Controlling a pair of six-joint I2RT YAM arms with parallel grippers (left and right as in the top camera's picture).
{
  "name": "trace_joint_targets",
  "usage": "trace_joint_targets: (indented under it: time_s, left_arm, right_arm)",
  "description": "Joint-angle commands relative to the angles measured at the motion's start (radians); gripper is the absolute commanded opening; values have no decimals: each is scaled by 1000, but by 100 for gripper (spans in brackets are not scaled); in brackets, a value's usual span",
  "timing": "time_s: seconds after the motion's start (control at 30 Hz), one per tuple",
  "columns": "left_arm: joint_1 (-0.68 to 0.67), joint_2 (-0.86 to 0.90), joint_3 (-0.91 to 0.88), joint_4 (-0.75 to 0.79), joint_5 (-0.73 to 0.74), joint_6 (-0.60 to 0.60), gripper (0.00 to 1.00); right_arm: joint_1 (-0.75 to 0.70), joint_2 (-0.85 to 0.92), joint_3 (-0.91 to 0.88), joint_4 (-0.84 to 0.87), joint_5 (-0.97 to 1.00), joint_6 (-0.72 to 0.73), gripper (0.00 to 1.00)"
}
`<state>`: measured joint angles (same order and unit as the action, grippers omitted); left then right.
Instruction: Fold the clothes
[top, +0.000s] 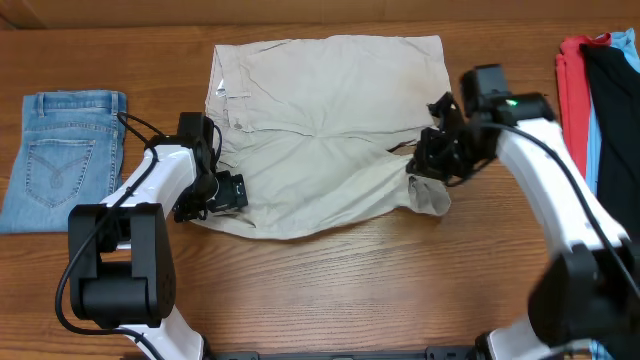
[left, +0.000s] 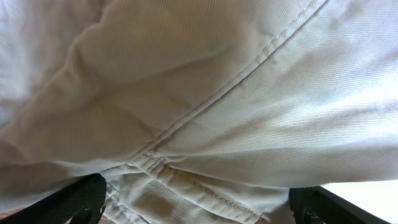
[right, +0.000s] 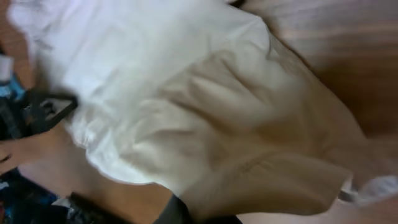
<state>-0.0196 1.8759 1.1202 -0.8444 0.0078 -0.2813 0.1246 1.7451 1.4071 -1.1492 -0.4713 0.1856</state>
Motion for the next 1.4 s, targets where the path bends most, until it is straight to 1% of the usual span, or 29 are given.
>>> trace_joint_targets:
  time_s: [0.0,0.13,0.17,0.2,0.23,0.27,0.47,0.63,0.77,0.97,1.13,1.37]
  left_arm:
    - [-13,103,-66,18,-32,12,97]
    - [-13,103,-66,18,-32,11,97]
    - [-13,103,-66,19,-32,12,97]
    - [-13,103,-66,18,-32,12,97]
    - [-13,103,-66,18,-32,12,97]
    - [-13,103,-66,18,-32,12,97]
    - [-13,103,-66,14,-33,12,97]
    - [-13,103,-66,14,-32,12,97]
    - [-14,103,-66,11,-32,11,97]
    - [-13,103,-66,11,-32,12,97]
    - [-13,103,-66,12,-32,12,97]
    - [-13,103,-66,7,-32,12,97]
  right_arm:
    - [-1,103,9,80,2,-2,4]
    - [-1,173,9,169,9,-3,4]
    - [-2,187,9,186,18,-3,10]
    - [-2,196,9,195,32,-3,26]
    - [-2,198,9,195,51,-3,35]
    - [-2,198,9,183,78,-3,37]
    - [-2,151,11,20,119,-23,41]
    - [-1,106,11,-69,122,-29,41]
    - [-1,103,11,-119,138,-30,41]
    - [7,102,7,-200,147,-102,40]
    - [36,103,-20,-156,156,-108,41]
    - [106,103,-134,16,158,-70,41]
